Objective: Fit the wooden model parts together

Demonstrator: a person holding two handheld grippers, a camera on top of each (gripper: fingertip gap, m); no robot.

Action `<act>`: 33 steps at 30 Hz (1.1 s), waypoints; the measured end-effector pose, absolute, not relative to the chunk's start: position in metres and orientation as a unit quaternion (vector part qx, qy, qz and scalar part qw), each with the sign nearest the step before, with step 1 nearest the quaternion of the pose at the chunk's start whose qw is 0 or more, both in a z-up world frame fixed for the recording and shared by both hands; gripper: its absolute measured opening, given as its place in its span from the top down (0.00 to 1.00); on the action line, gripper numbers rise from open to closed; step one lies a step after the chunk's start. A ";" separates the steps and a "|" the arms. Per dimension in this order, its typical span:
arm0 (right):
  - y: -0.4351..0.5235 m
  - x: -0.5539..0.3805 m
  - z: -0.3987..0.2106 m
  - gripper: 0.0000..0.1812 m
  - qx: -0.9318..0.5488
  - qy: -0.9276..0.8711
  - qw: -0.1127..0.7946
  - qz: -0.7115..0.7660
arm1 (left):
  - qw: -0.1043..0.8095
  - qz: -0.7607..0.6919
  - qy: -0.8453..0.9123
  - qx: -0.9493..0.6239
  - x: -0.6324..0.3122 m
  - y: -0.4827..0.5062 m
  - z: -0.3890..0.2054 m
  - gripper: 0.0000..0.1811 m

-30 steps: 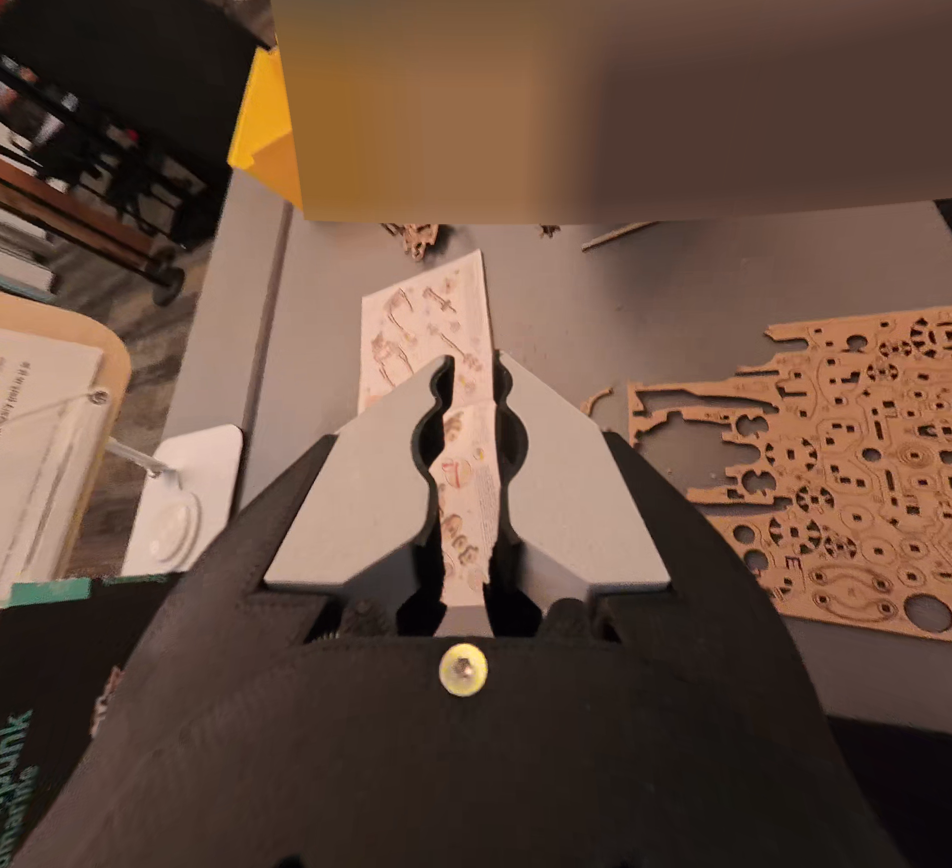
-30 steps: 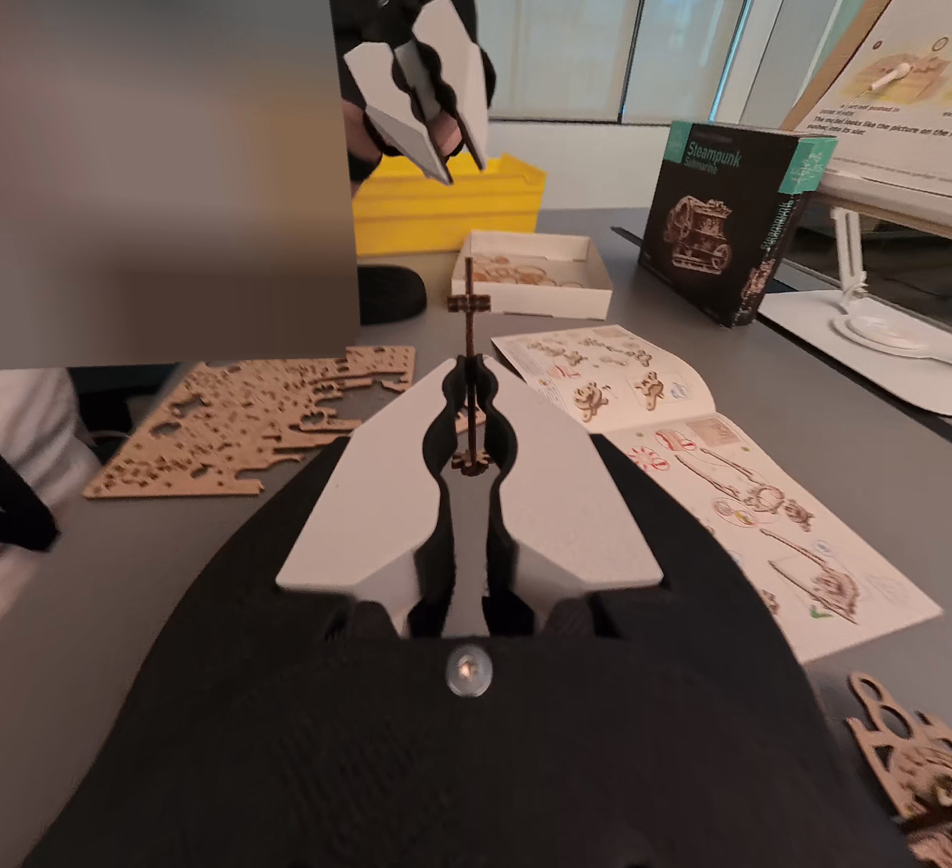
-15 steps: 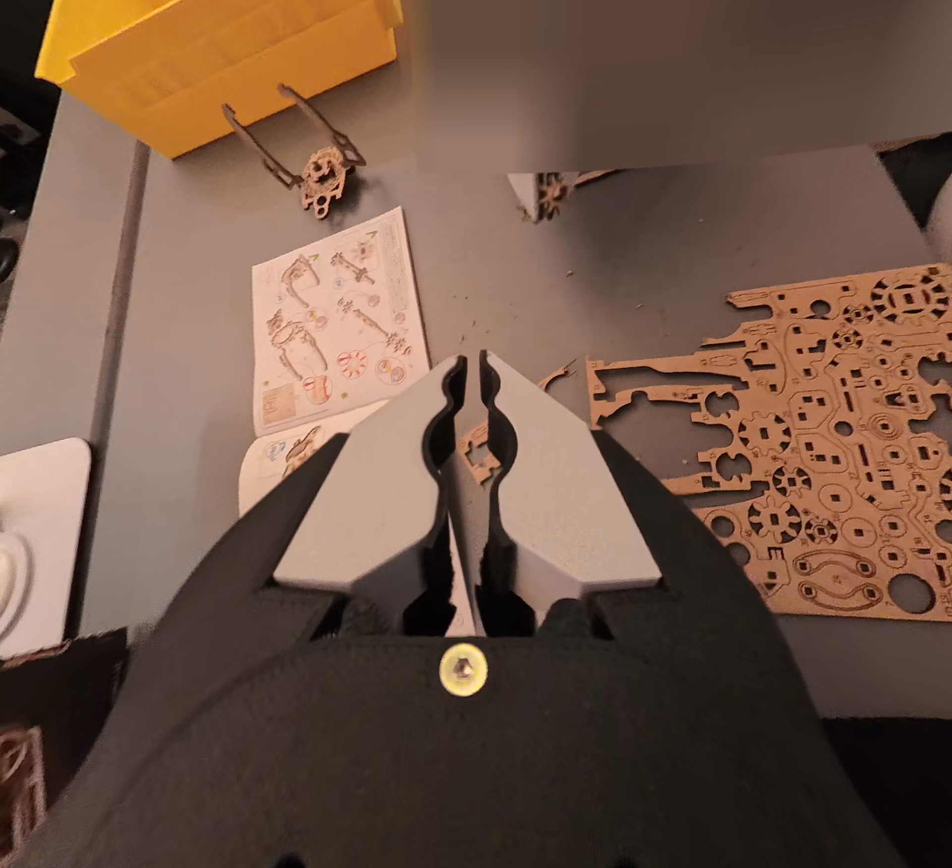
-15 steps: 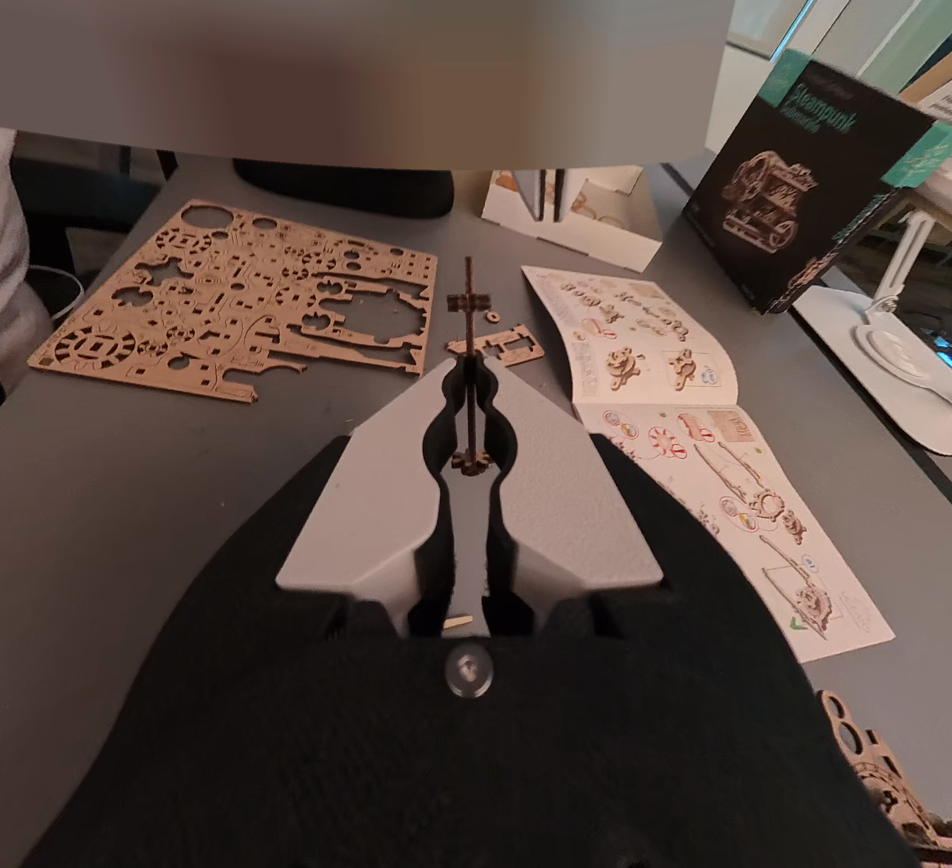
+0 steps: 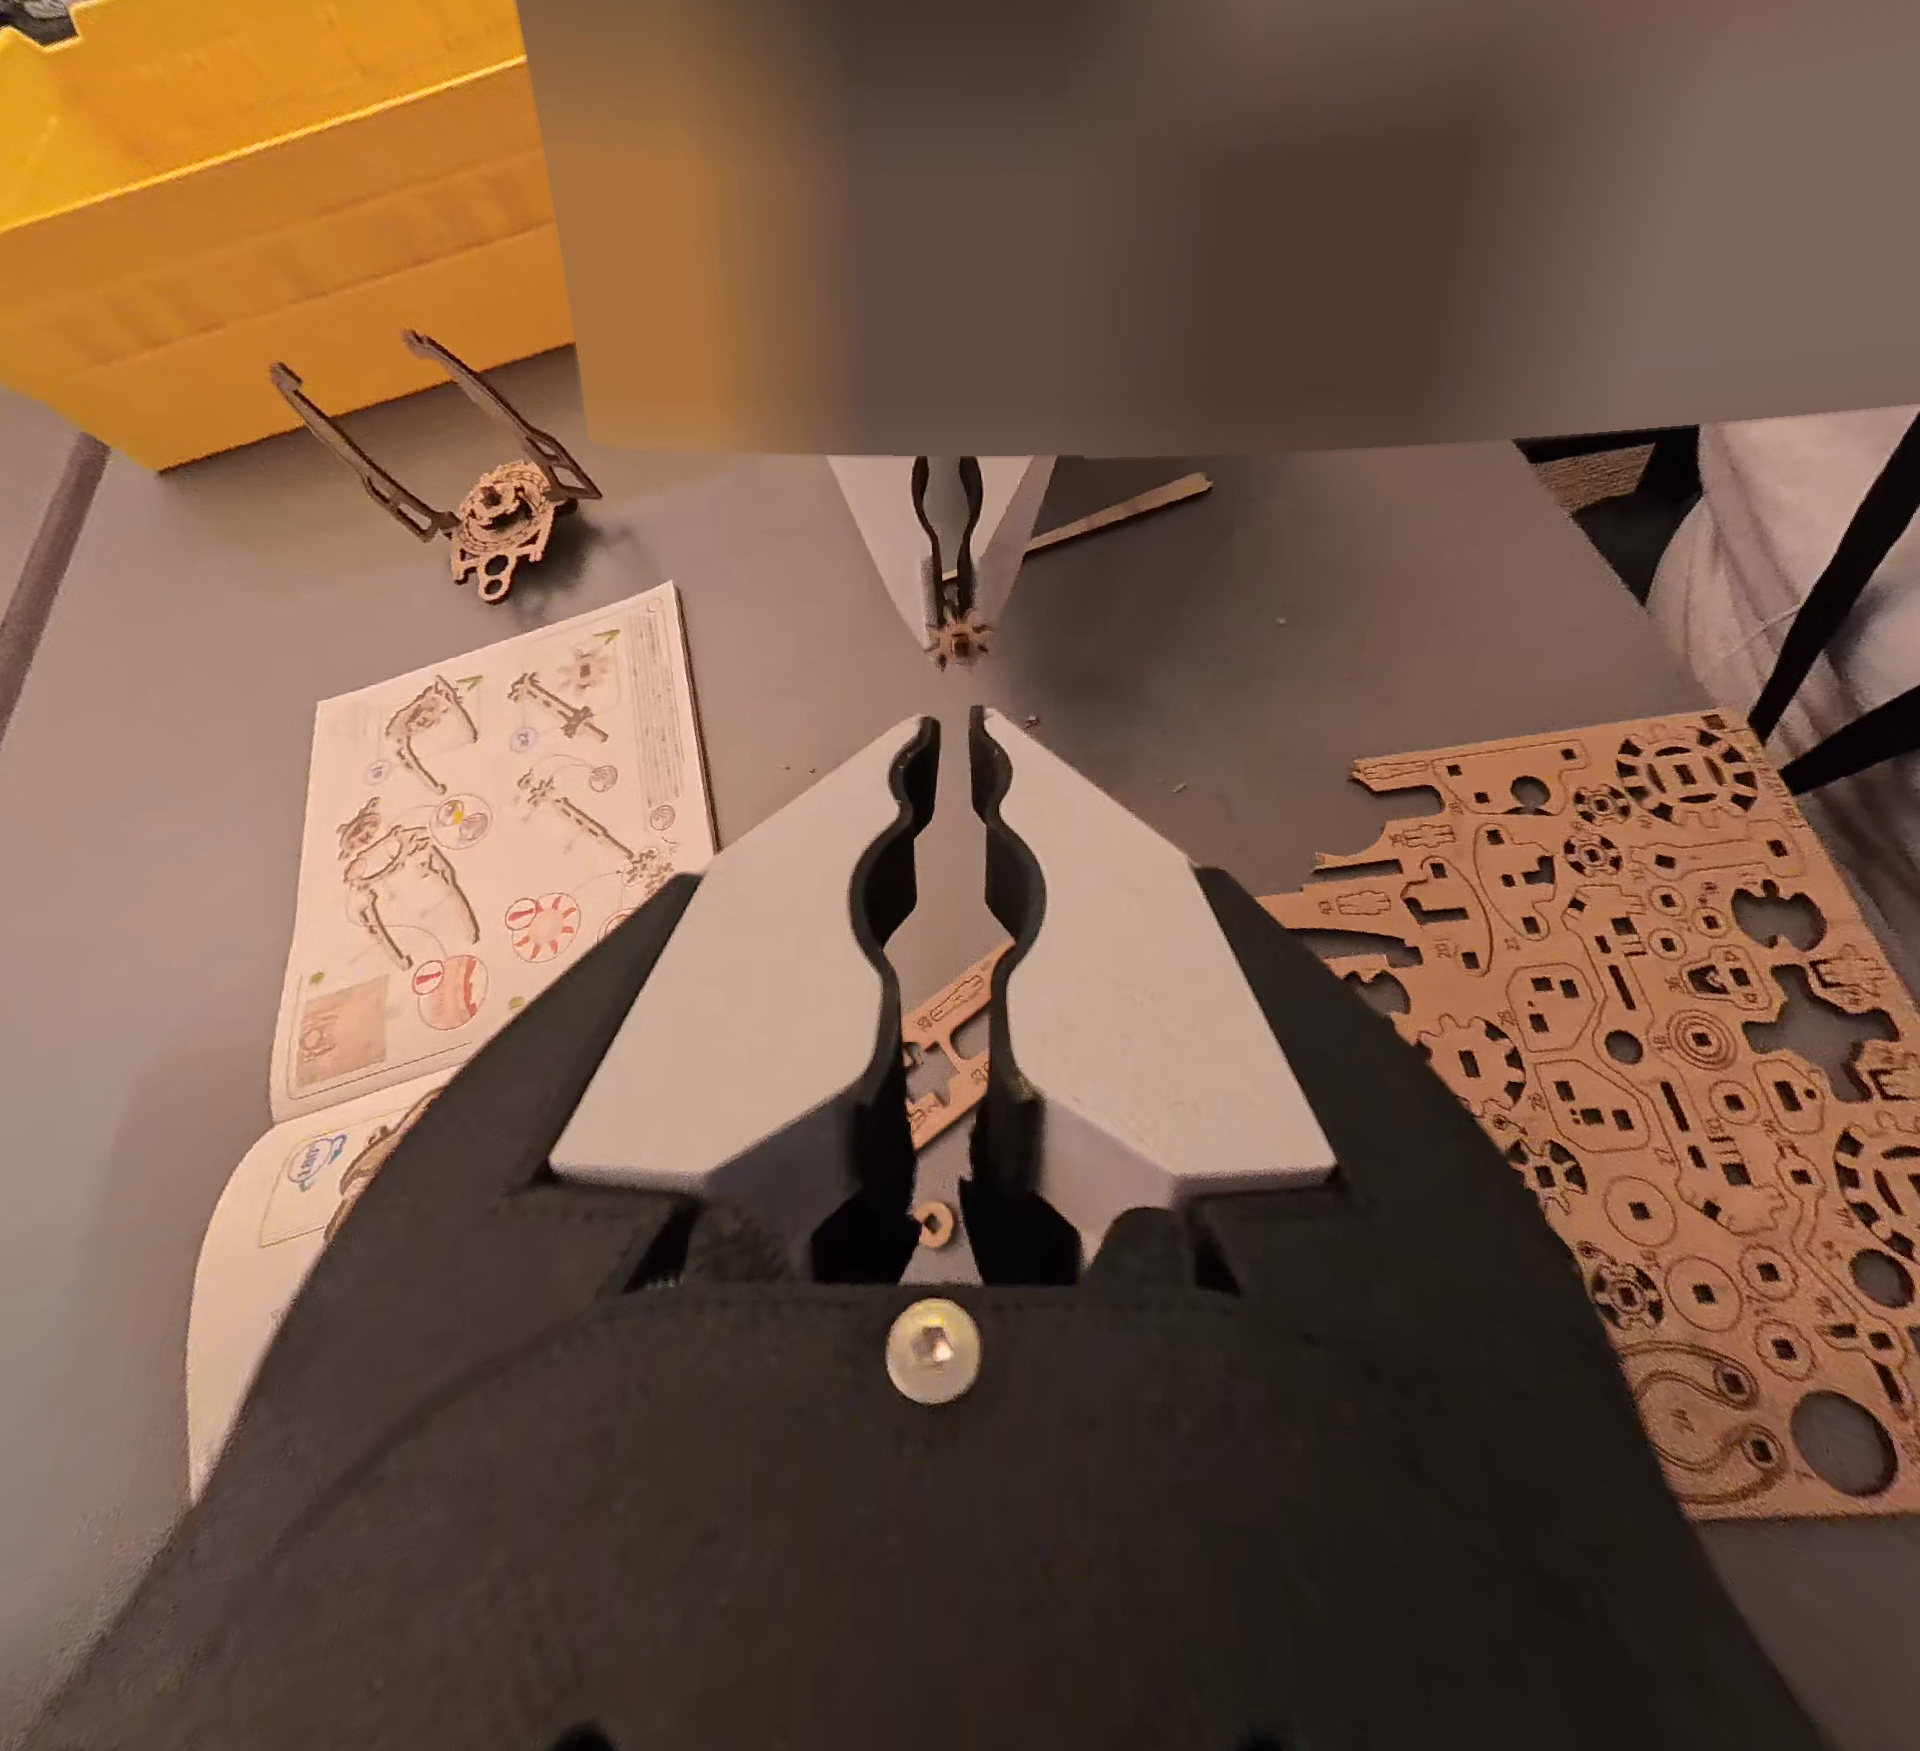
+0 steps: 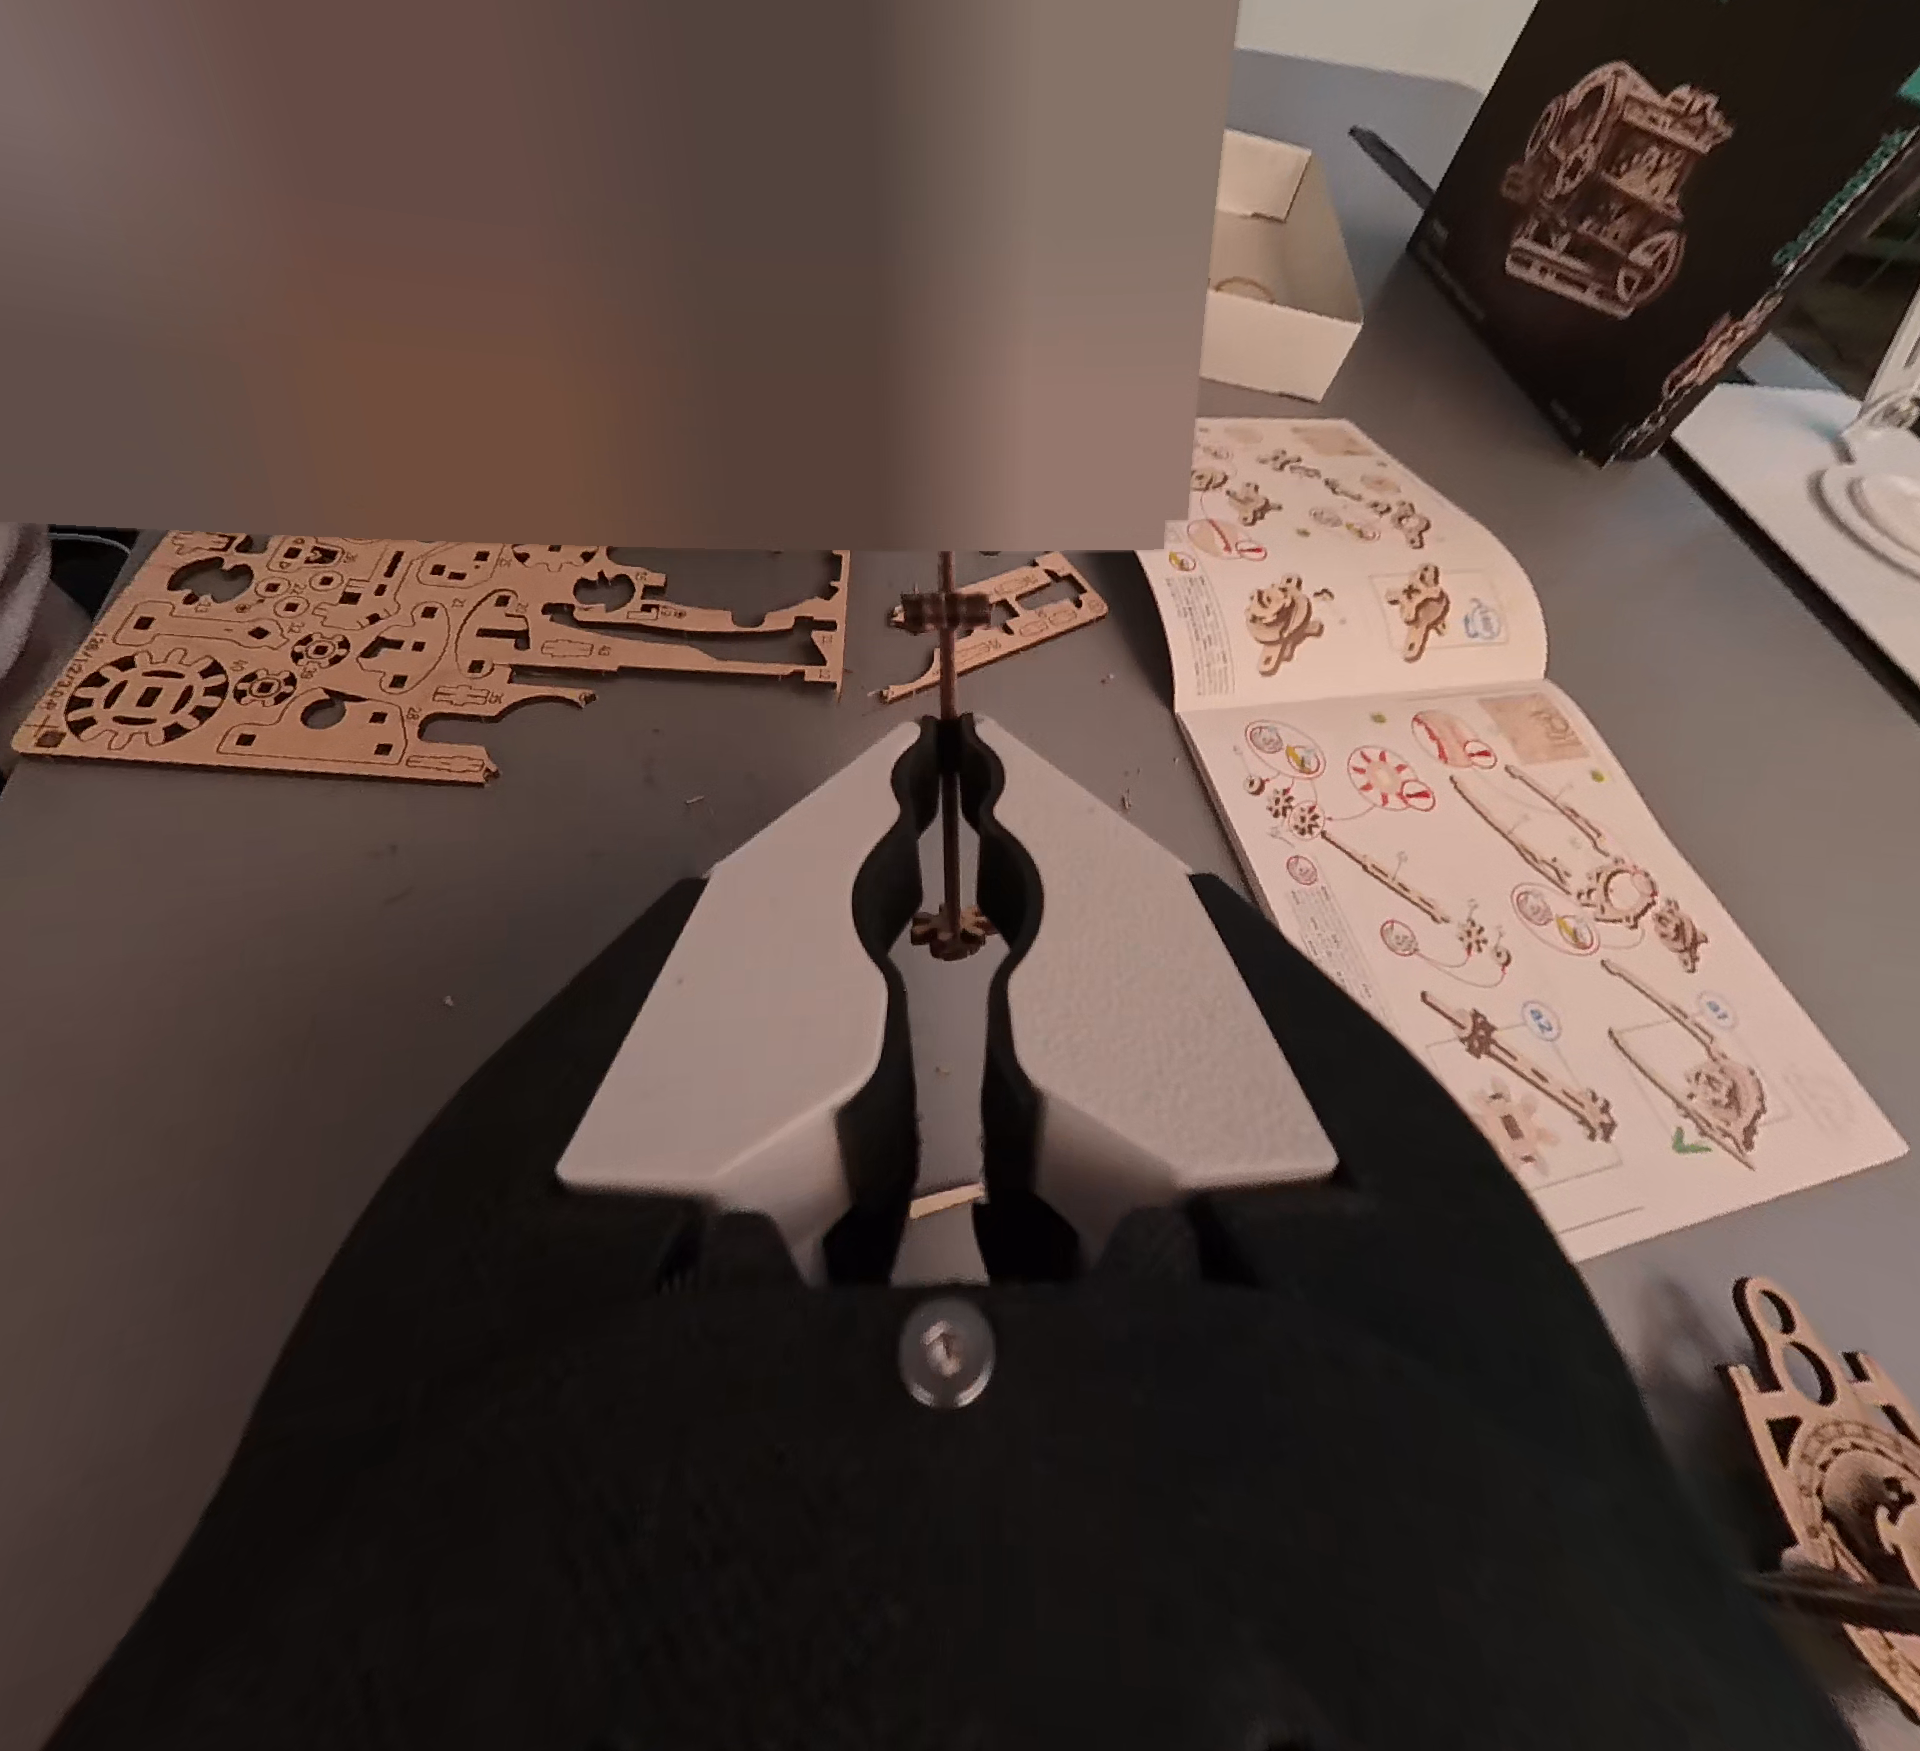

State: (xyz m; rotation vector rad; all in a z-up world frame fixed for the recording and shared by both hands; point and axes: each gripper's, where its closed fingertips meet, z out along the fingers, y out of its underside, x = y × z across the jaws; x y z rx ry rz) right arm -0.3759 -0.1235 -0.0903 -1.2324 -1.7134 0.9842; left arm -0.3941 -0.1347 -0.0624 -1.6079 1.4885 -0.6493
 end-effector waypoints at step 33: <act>-0.128 -0.376 -0.114 1.00 -0.522 -0.693 0.340 0.364 | 0.409 -0.194 0.617 -0.644 -0.374 -0.134 -0.094 1.00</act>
